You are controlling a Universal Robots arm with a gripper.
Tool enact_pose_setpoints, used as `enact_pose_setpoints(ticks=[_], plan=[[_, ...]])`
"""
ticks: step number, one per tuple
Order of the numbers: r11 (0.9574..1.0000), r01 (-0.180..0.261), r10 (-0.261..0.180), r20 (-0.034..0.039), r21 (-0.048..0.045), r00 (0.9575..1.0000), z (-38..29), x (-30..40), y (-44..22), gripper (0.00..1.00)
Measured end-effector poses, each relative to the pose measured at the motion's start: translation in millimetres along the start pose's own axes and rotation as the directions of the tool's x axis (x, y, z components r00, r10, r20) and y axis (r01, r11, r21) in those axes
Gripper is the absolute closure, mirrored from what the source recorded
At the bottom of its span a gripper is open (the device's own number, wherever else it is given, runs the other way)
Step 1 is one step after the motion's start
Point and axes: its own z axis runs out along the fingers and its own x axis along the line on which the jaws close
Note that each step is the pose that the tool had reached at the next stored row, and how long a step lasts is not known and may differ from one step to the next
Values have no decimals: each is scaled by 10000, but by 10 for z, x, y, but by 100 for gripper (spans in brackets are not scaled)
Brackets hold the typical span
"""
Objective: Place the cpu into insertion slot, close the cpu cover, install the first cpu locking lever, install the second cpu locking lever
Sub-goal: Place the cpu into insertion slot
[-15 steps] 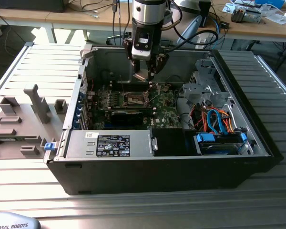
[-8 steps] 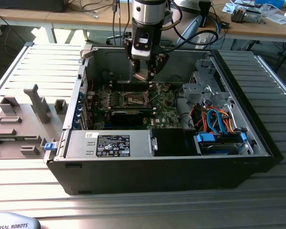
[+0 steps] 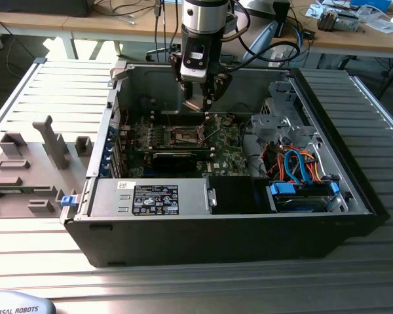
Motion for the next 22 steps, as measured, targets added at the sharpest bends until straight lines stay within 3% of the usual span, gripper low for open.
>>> enact_pose_setpoints(ticks=[22], plan=[[9999,-124,124,7,-2,9999,0,0,0,46]])
